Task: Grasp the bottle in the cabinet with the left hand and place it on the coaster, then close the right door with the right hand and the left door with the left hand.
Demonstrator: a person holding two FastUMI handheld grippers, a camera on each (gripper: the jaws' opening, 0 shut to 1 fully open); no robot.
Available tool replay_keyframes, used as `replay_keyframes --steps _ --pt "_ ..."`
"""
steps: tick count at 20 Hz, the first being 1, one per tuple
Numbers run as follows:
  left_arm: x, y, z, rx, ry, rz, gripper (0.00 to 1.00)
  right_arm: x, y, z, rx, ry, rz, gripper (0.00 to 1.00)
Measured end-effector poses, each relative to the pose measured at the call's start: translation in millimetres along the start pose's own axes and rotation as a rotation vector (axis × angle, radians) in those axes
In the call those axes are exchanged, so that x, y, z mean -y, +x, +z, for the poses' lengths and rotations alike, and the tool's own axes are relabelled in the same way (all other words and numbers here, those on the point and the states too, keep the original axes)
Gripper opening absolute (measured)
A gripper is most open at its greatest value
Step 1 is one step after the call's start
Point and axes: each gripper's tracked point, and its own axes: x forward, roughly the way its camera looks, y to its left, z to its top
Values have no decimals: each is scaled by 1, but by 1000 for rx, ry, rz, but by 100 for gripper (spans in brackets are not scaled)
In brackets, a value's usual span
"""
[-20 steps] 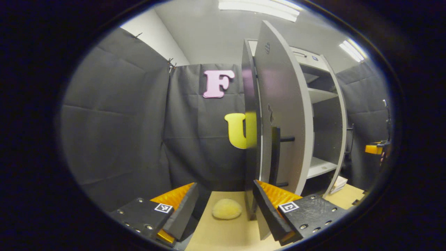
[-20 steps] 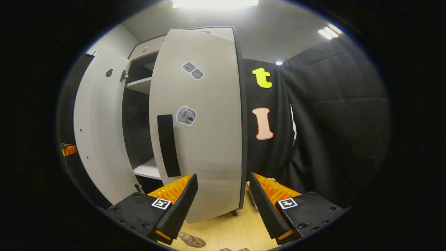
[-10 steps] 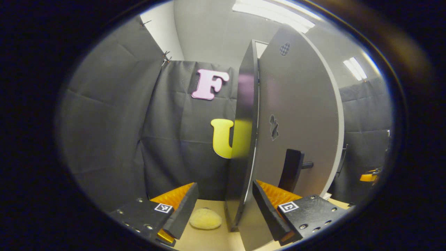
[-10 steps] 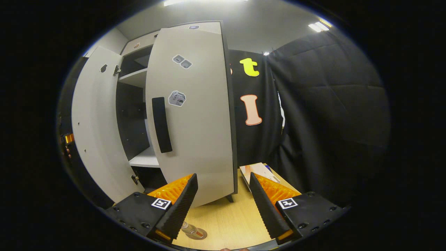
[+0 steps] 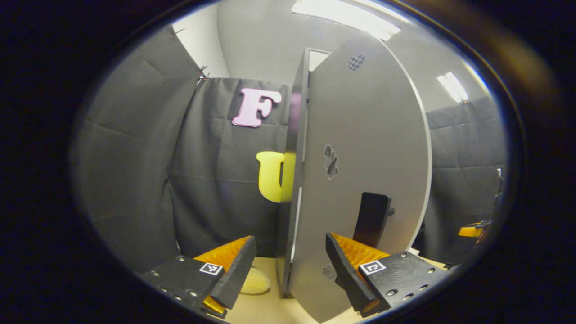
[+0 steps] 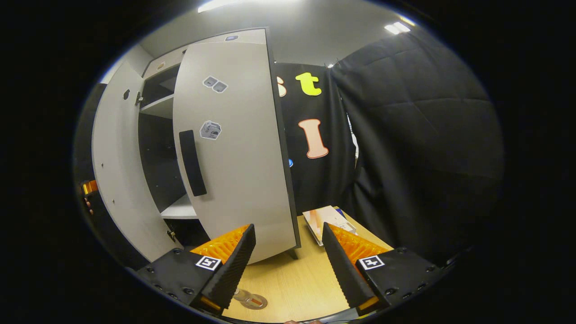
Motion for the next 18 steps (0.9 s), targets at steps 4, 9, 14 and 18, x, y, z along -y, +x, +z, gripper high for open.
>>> replay_keyframes --steps 4,9,14,18 --pt "33 -1 3 18 121 72 99 14 -5 3 17 -16 -11 92" --pt "105 27 24 71 68 22 99 41 -2 6 8 -96 -22 95" --pt "148 9 44 112 87 56 99 52 5 15 6 -123 42 92" --pt "157 -33 41 100 119 104 99 50 22 30 25 -145 132 92"
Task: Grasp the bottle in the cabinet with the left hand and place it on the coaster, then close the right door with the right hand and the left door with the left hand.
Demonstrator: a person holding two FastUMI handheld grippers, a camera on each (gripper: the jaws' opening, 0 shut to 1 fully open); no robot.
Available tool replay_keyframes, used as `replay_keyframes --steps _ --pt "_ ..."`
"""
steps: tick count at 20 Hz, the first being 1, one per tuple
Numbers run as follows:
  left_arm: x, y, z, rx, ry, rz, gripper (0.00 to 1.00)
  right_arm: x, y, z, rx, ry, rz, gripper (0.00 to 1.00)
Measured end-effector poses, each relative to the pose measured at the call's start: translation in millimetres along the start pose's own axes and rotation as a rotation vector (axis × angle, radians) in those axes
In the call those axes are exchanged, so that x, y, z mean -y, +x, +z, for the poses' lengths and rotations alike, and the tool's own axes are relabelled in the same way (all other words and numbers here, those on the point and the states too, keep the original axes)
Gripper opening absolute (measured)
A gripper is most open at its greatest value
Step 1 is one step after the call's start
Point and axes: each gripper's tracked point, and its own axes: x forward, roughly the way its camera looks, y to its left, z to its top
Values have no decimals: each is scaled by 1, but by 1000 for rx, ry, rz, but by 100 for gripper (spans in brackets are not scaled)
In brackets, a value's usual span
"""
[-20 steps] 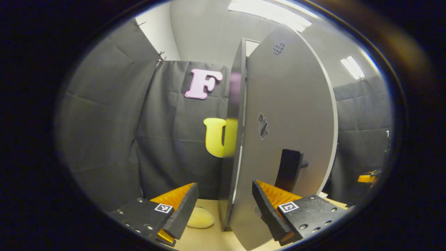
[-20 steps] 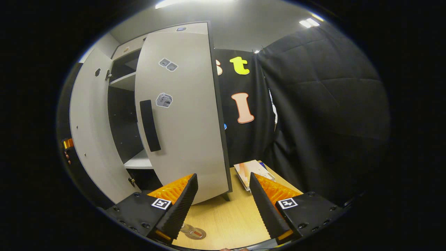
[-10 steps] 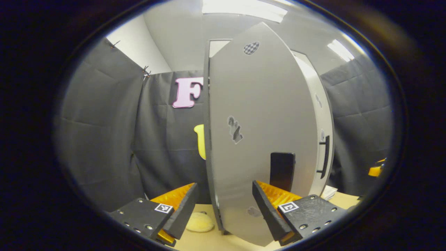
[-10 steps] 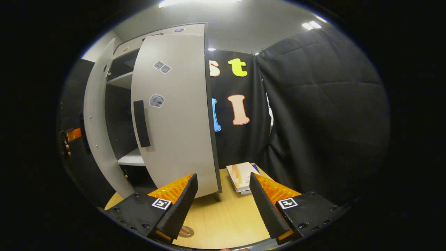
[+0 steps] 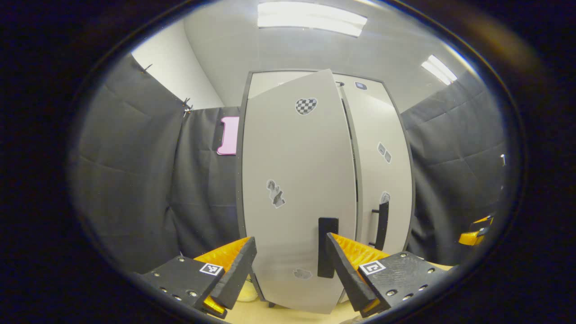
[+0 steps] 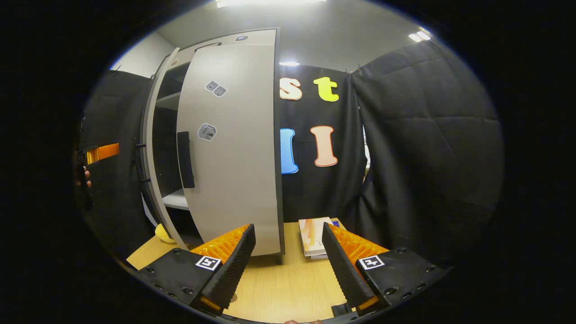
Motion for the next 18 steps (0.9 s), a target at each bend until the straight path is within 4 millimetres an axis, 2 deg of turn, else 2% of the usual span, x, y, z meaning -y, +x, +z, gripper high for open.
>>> replay_keyframes --steps 3,6,8,11,12,13,15,16,18 --pt "-3 -41 3 -3 -9 42 99 2 15 13 45 -10 52 92" --pt "-6 -83 5 2 -32 96 99 1 26 14 55 7 106 92" --pt "-10 -105 3 0 -83 141 99 4 26 19 69 23 132 95" --pt "-16 -137 -11 -16 -169 204 99 15 22 23 87 21 121 92" --pt "-17 -144 -14 -22 -191 215 99 20 20 24 93 18 106 95" --pt "-20 -150 -18 -30 -199 224 94 25 18 24 100 18 84 95" --pt "-26 -156 -23 -49 -171 242 94 29 17 23 113 30 44 95" --pt "-32 -160 -24 -60 -147 252 99 30 17 21 107 38 27 95" --pt "-43 -164 -27 -80 -121 272 99 25 17 17 80 52 10 95"
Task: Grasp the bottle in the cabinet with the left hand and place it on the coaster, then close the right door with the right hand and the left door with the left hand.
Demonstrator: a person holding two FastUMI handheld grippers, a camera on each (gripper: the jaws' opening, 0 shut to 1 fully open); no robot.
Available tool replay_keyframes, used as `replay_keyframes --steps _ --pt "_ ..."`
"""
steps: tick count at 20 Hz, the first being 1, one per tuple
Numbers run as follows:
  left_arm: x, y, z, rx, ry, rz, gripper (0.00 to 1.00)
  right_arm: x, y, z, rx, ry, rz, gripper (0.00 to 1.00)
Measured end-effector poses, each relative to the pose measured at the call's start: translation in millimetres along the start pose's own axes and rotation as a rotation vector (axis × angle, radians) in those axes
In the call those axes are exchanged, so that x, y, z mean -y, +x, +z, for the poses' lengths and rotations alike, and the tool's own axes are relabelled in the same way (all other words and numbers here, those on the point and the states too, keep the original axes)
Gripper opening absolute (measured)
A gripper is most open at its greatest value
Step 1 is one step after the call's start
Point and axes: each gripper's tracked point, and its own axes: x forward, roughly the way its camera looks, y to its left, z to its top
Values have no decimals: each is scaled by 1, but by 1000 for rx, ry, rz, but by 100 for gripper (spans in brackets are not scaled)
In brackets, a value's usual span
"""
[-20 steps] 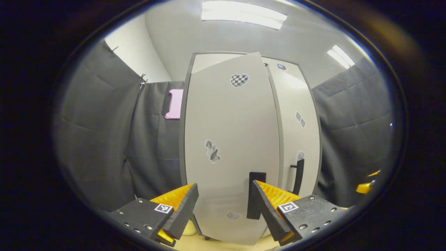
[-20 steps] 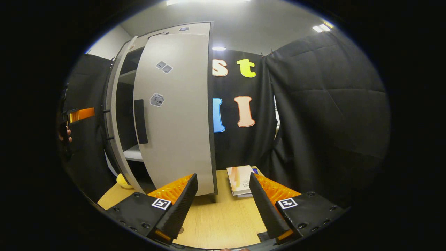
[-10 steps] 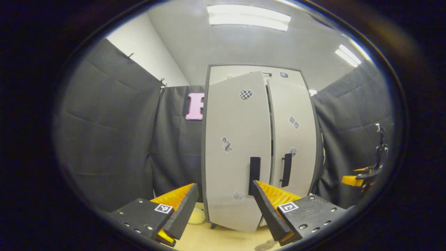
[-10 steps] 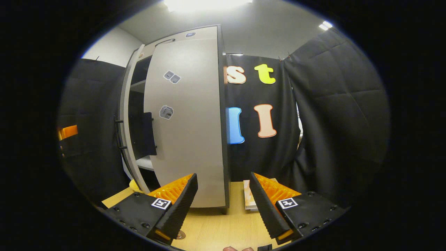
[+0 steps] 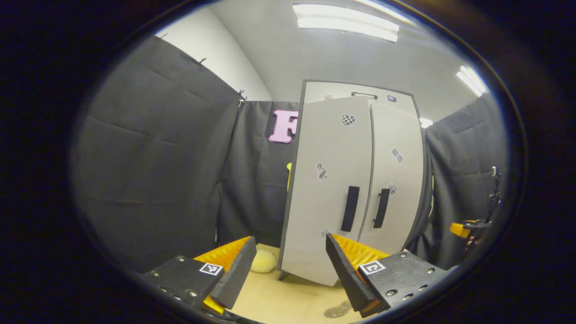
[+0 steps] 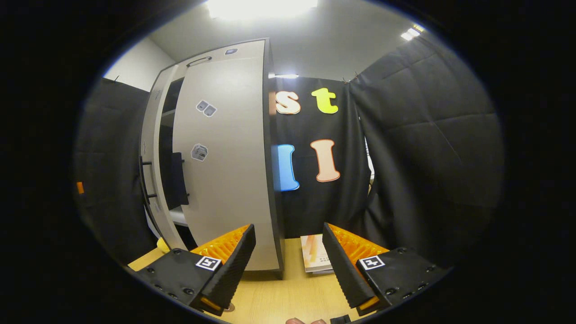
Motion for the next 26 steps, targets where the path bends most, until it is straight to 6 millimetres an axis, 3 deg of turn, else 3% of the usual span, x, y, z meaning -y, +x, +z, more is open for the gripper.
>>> replay_keyframes --steps 6,9,10,11,12,15,20,22,23,24,25,26 --pt "-29 -2 7 21 -4 7 99 -22 0 7 36 -4 -35 92" --pt "-42 -1 5 7 33 11 99 -40 -1 9 51 -65 -32 96" --pt "-47 0 4 3 41 17 94 -49 -1 12 64 -65 -18 92" --pt "-50 0 4 4 42 15 99 -56 -3 11 71 -62 -7 96" --pt "-50 2 4 4 35 3 99 -61 -4 9 71 -59 -1 92" --pt "-46 3 0 4 25 -40 99 -70 -8 0 55 -55 3 96" --pt "-42 8 -6 4 66 -64 99 -73 -16 -10 55 -30 -32 92" --pt "-42 6 -10 8 98 -73 91 -79 -17 -12 54 -33 -28 96" --pt "-46 6 -10 7 108 -76 88 -81 -18 -12 57 -36 -29 92" --pt "-47 7 -11 6 116 -74 99 -81 -19 -12 58 -40 -32 96" --pt "-45 5 -14 2 123 -71 99 -83 -22 -13 58 -42 -32 92" --pt "-43 7 -17 -4 129 -73 99 -83 -25 -13 59 -41 -34 96"
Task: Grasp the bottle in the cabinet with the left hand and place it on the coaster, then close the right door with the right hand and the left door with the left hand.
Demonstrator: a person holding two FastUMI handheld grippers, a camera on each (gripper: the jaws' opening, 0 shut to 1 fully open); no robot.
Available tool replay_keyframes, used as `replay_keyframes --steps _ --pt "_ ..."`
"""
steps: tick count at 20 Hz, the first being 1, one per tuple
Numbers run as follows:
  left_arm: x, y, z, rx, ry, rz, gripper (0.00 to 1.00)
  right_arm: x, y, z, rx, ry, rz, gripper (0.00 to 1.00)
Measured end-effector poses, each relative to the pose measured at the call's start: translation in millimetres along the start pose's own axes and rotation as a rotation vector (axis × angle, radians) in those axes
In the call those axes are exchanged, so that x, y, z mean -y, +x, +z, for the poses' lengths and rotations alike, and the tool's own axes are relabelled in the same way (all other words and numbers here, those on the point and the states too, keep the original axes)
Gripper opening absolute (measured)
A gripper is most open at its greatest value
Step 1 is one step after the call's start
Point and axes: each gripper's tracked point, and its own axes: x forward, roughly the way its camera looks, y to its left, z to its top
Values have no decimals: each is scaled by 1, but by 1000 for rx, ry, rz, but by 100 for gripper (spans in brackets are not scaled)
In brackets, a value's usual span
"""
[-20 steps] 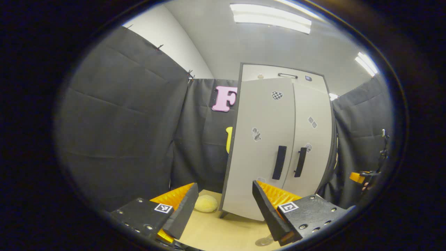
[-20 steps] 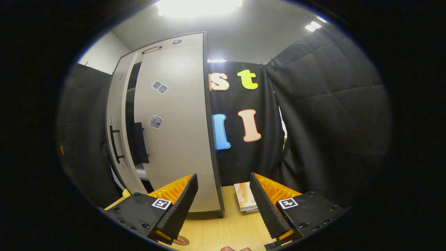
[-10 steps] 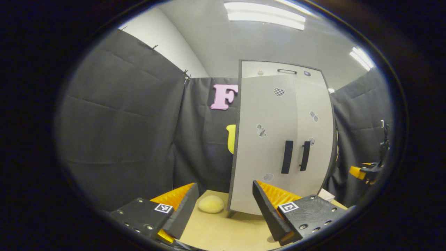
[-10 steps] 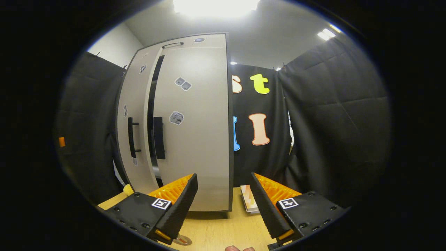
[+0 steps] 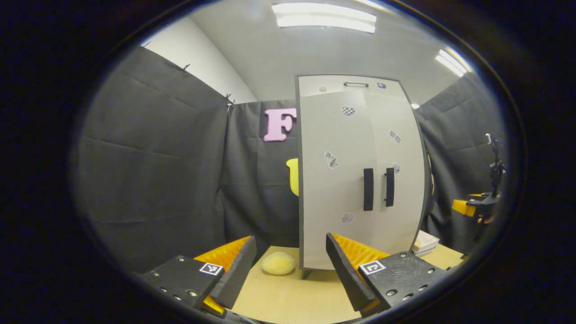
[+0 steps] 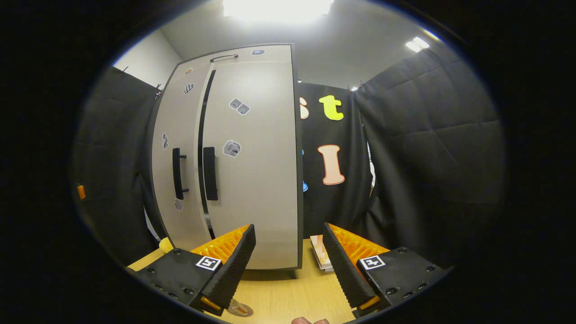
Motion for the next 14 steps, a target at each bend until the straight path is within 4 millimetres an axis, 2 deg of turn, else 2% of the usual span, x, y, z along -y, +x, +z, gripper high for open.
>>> replay_keyframes --steps 2,3,4,6,7,8,11,12,14 --pt "4 5 -6 -15 15 -14 99 -3 -5 -1 -2 8 13 96" --pt "9 9 -8 -23 24 -29 99 -5 -7 -2 -4 10 18 92" --pt "13 13 -12 -32 33 -42 99 -2 -9 -4 -13 7 10 96" --pt "19 20 -18 -43 37 -57 99 1 -16 -4 -19 -3 -5 95" --pt "20 19 -19 -43 33 -63 94 4 -19 -2 -13 -5 -14 92" --pt "21 17 -18 -42 21 -72 99 7 -22 0 -8 -8 -23 92" --pt "31 20 -19 -28 -23 -93 99 21 -28 3 -7 -8 -71 92" --pt "33 22 -20 -24 -35 -93 88 26 -27 4 -16 1 -84 92" --pt "37 28 -20 -17 -65 -101 88 34 -29 4 -29 17 -108 95"
